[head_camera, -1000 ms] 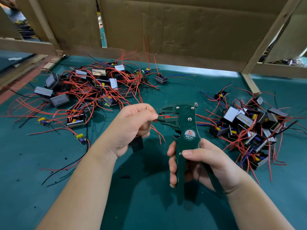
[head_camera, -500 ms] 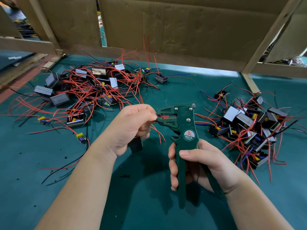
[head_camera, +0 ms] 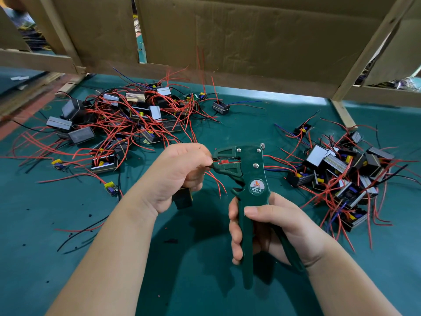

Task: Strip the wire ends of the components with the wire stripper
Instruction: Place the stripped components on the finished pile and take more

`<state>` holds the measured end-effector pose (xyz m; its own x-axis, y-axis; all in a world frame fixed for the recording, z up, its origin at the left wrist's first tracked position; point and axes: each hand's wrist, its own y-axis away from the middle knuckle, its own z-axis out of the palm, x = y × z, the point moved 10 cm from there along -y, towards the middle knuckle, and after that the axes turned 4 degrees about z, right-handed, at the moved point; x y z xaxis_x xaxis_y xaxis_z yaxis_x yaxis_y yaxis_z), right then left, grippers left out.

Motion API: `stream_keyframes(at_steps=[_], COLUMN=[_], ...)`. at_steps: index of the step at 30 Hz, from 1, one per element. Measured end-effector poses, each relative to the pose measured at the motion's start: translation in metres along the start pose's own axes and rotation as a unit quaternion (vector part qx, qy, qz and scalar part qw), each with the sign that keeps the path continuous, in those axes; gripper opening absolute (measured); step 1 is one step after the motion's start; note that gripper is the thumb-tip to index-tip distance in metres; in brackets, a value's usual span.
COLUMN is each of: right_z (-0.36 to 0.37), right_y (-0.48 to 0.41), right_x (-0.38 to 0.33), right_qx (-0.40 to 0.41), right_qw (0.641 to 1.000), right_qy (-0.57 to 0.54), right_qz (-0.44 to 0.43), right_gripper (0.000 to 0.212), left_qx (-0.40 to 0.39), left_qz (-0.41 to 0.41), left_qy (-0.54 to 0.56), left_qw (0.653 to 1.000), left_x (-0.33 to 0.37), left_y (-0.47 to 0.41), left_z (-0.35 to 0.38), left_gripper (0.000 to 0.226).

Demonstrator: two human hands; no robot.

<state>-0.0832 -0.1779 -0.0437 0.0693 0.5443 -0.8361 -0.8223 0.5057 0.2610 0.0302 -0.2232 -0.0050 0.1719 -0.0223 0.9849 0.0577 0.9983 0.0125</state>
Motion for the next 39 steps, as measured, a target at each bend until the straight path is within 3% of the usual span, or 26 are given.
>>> stream_keyframes(at_steps=[16, 22, 27, 31, 34, 39], right_z=[0.005, 0.001, -0.024, -0.020, -0.034, -0.043], right_y=[0.000, -0.009, -0.007, -0.008, -0.002, 0.008], right_x=[0.004, 0.009, 0.012, 0.005, -0.008, -0.011], right_qx=[-0.018, 0.084, 0.238, 0.198, 0.218, 0.218], right_qw=[1.000, 0.996, 0.971, 0.979, 0.971, 0.972], right_qy=[-0.005, -0.037, -0.026, -0.058, -0.094, -0.091], right_qz=[0.014, 0.010, 0.005, -0.005, -0.033, -0.019], right_gripper=[0.032, 0.024, 0.041, 0.035, 0.026, 0.026], left_qx=[-0.024, 0.046, 0.043, 0.026, 0.080, 0.128], left_qz=[0.018, 0.005, -0.024, -0.020, -0.005, 0.021], left_qy=[-0.020, -0.103, -0.243, -0.255, -0.351, -0.257], left_qw=[0.999, 0.994, 0.969, 0.966, 0.933, 0.958], left_x=[0.002, -0.007, -0.019, -0.019, -0.011, -0.004], left_y=[0.002, -0.007, -0.011, -0.011, -0.010, -0.007], left_z=[-0.004, -0.021, -0.027, -0.023, -0.043, -0.053], left_gripper=[0.015, 0.016, 0.015, 0.015, 0.018, 0.015])
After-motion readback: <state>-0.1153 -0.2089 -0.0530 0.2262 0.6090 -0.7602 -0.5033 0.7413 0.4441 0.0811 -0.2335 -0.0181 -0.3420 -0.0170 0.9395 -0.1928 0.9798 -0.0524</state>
